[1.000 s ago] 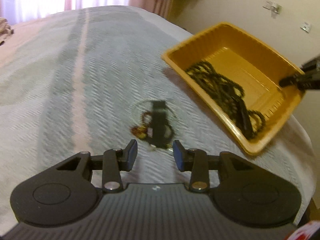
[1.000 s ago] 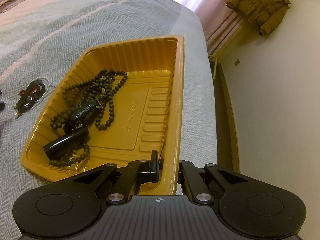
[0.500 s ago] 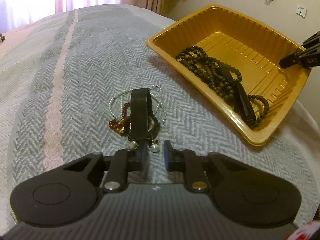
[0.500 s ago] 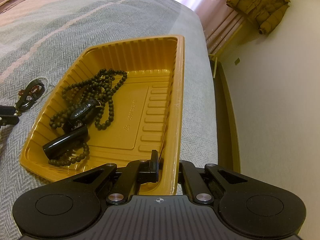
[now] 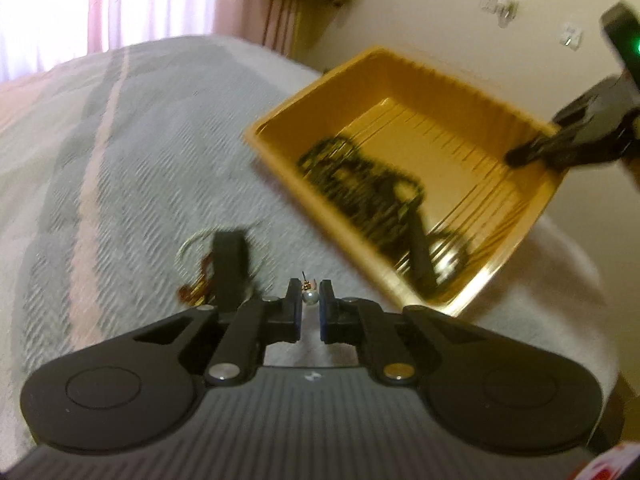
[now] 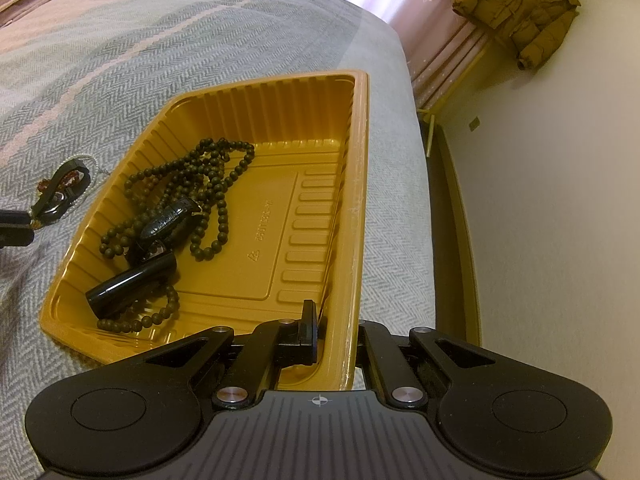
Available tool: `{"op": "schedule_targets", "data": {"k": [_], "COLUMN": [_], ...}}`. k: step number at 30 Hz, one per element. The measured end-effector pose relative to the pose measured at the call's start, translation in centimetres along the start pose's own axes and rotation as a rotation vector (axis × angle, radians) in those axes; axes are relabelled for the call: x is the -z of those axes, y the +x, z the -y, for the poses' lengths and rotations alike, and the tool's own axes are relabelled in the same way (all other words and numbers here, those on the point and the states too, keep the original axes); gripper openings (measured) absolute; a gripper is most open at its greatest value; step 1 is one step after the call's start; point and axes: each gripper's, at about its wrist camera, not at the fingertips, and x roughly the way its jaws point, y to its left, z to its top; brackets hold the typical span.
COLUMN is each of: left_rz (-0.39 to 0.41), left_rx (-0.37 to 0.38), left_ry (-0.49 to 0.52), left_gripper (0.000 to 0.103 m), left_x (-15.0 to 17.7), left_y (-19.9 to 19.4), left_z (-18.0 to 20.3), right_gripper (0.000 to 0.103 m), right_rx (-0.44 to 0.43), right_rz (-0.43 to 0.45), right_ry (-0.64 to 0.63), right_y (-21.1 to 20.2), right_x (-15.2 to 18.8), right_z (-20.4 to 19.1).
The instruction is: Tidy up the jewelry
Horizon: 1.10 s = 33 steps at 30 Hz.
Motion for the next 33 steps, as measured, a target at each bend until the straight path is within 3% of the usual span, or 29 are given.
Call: {"op": "schedule_targets", "data": {"k": [6,15,16,18,27,33], "left_rz": [0.036,0.026,0.023,0.023,0.031,0.014], "left_rx": [0.076,0.114,0.11,0.101,-0.018,-0.102], "left_ry": [0.031,0.067,0.067,0.064,0.01,0.03], "left_gripper": [0.007,0.009,0.017,0.024,0.024,0.024], "left_x": [-2.2,-3.1,-3.1,-2.9,-0.5,1.6], "left_y": [0.5,2.5,2.6,2.6,-0.3,-2.0], "left_z": [2.4,4.4,4.4,4.2,-0.3,-3.0], "right_gripper": [0.004,0.004,0.004,0.004,0.004,0.004], "right_rx": [-0.001,-0.001,-0.001,-0.001,-0.001,-0.001], "right_rz": [0.0,0.0,0.0,0.0,0.001,0.001], "right_ry": [0.0,0.002,0.003,0.001,0.002,0.002], "right_y": [0.0,0.0,0.0,0.1,0.1,0.1], "right_x": [0.0,0.0,0.0,0.0,0.0,0.0], "right_z": [0.0,0.1,0.1,0.0,0.1,0.1]}}
